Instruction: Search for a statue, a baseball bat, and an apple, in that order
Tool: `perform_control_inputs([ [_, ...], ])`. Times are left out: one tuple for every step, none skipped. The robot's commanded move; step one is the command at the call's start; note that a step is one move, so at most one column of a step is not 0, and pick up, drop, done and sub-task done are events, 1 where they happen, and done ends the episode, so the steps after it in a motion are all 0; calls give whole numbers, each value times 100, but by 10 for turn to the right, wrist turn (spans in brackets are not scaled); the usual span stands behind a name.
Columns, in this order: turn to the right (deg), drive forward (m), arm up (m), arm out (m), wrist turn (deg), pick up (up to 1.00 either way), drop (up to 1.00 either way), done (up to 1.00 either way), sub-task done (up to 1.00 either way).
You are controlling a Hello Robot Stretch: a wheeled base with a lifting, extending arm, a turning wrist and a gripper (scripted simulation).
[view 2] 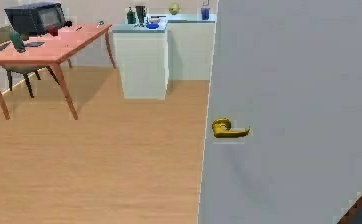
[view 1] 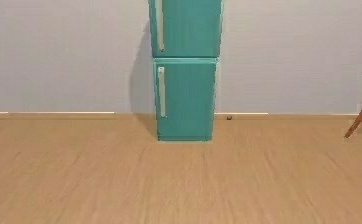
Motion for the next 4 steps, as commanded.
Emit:
perform_control_inputs([
  [450, 0, 0, 0, 0, 0, 0, 0, 0],
  [0, 70, 0, 0, 0, 0, 0, 0, 0],
  [360, 0, 0, 0, 0, 0, 0, 0, 0],
  [30, 0, 0, 0, 0, 0, 0, 0, 0],
])
